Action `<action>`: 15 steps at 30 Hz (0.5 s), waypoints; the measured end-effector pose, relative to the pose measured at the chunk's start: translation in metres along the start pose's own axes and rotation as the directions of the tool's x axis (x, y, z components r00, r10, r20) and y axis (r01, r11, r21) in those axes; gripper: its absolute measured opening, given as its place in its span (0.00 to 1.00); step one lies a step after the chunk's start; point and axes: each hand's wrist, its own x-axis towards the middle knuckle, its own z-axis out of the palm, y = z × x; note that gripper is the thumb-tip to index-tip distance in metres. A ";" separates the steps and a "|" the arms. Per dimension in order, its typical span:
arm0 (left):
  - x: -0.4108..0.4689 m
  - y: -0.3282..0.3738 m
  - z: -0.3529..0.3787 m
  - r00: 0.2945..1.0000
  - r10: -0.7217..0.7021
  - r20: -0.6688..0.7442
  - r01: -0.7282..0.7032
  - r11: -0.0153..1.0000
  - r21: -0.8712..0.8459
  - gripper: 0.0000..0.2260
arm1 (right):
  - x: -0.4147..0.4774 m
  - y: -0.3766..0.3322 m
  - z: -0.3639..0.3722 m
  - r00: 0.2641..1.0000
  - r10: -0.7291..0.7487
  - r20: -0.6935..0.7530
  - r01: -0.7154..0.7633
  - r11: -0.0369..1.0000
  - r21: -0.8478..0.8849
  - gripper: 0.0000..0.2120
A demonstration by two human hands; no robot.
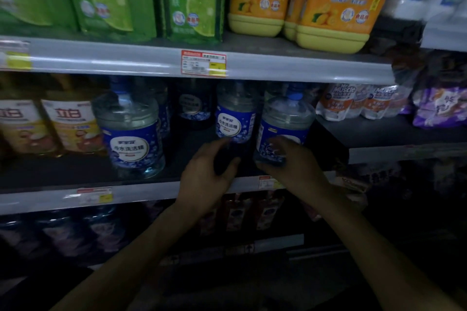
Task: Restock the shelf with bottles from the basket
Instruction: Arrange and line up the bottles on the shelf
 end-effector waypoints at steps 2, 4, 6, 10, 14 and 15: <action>-0.003 -0.002 -0.012 1.000 0.002 -0.013 -0.001 0.999 0.048 0.25 | 0.007 -0.014 0.009 0.999 -0.046 0.014 0.045 0.998 0.031 0.28; -0.008 -0.007 -0.024 1.000 0.002 -0.017 -0.001 0.995 0.102 0.26 | 0.014 -0.026 0.021 0.996 -0.083 0.039 0.081 0.996 0.036 0.29; -0.013 -0.013 -0.036 1.000 0.004 -0.014 -0.001 0.989 0.147 0.26 | 0.021 -0.032 0.036 0.993 -0.104 0.048 0.104 0.994 0.019 0.29; -0.018 -0.026 -0.054 1.000 0.012 -0.025 -0.007 0.978 0.210 0.26 | 0.036 -0.042 0.074 0.992 -0.095 0.086 0.099 0.994 -0.037 0.26; -0.014 -0.034 -0.063 0.999 -0.007 -0.043 0.016 0.977 0.213 0.26 | 0.049 -0.048 0.111 0.979 -0.088 0.184 0.092 0.996 -0.012 0.21; -0.013 -0.036 -0.063 0.999 -0.008 -0.042 0.016 0.978 0.206 0.26 | 0.053 -0.049 0.120 0.973 -0.094 0.210 0.097 0.995 -0.006 0.19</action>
